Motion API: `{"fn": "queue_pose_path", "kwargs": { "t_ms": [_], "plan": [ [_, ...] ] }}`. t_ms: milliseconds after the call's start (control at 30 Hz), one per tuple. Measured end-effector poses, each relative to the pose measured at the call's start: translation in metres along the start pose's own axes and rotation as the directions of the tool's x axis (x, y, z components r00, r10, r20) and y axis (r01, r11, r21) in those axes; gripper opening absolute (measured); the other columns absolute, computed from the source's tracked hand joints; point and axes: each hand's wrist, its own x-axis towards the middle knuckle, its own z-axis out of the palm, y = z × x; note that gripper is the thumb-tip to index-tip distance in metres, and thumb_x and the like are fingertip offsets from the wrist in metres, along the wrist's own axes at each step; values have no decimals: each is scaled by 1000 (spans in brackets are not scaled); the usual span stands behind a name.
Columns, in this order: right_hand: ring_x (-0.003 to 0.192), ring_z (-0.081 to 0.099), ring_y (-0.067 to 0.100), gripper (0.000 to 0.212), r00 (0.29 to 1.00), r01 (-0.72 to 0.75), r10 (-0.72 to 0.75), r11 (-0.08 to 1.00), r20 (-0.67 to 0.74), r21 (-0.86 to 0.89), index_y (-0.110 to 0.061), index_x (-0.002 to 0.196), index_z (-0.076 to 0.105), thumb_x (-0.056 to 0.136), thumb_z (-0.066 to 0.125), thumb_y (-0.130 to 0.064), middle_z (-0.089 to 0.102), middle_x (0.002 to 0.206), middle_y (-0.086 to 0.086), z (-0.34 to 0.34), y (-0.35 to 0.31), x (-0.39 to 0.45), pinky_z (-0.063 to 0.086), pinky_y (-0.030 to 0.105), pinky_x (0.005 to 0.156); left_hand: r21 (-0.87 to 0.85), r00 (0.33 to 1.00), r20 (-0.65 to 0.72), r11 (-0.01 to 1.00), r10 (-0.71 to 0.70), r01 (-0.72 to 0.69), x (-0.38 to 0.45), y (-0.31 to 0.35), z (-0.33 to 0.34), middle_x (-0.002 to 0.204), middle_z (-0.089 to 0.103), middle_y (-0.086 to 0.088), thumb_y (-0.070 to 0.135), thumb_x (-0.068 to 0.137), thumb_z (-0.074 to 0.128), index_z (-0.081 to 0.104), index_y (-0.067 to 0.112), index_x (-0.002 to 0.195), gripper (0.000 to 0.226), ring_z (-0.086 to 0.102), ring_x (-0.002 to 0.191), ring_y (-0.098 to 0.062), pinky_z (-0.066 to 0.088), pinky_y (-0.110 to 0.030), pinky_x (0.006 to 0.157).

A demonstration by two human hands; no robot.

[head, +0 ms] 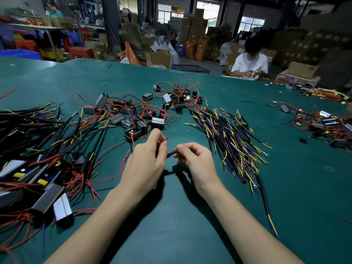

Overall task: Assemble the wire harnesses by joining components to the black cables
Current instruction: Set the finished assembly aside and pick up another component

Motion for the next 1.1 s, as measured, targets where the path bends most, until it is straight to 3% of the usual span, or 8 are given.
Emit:
{"fn": "queue_pose_path", "kwargs": {
  "t_ms": [300,367,433,567,733,833,1000,1100],
  "plan": [
    [60,62,9,15,990,-103,110,991,84,-83,-10,78,67,90,63,-18,67,67,-3,-13,-15,11,43,19,56,-76,999,7,997,-33,33,1,-8,-1,63,66,0,23,96,48,41,24,81,16,62,63,-29,52,-47,65],
    [58,63,6,22,993,-113,115,988,19,-104,-13,82,69,91,61,-32,70,74,-4,-30,-34,27,41,16,51,-84,999,6,996,-42,42,1,-8,-1,63,66,-1,23,96,48,42,25,81,16,62,63,-30,52,-47,66],
    [56,62,8,24,987,-65,12,941,-159,-333,-16,76,69,90,61,-33,71,76,2,-50,-48,46,43,21,52,-75,999,22,996,-43,44,1,-8,0,63,65,-3,25,96,48,42,27,82,15,62,65,-31,52,-47,68],
    [76,60,31,20,968,-147,-115,454,-221,-879,-10,78,71,87,56,-19,68,81,12,-64,-38,79,46,30,68,-79,999,26,996,-35,37,0,-6,-1,63,65,-4,26,94,48,43,26,81,14,61,65,-31,51,-47,67],
    [82,60,32,11,969,-148,-196,21,-149,-989,-10,78,52,88,57,-11,64,94,11,-52,-28,101,38,28,67,-98,1000,-14,995,-22,21,-2,-4,-3,59,61,-1,26,93,51,45,23,80,15,57,62,-27,50,-45,65],
    [95,65,31,14,975,-148,-181,-106,-127,-983,-13,79,50,85,59,-5,67,99,9,-44,-23,107,38,28,68,-89,1000,-11,996,-15,14,-2,-6,-3,59,61,-1,27,93,51,44,24,80,15,55,62,-26,49,-44,65],
    [96,62,33,7,951,-237,-166,150,-261,-960,-9,85,55,84,59,-14,64,100,12,-49,-28,112,37,30,72,-71,1000,7,997,-5,6,-1,-7,-2,61,61,-1,28,93,50,45,27,82,13,55,64,-26,49,-46,65],
    [73,56,29,12,955,-180,-98,559,-280,-809,-9,75,68,81,59,-15,63,78,10,-56,-45,107,40,28,66,-76,1000,-3,997,2,-2,-1,-7,-2,60,60,-1,32,94,50,45,26,82,14,55,63,-26,50,-45,65]
  ]
}}
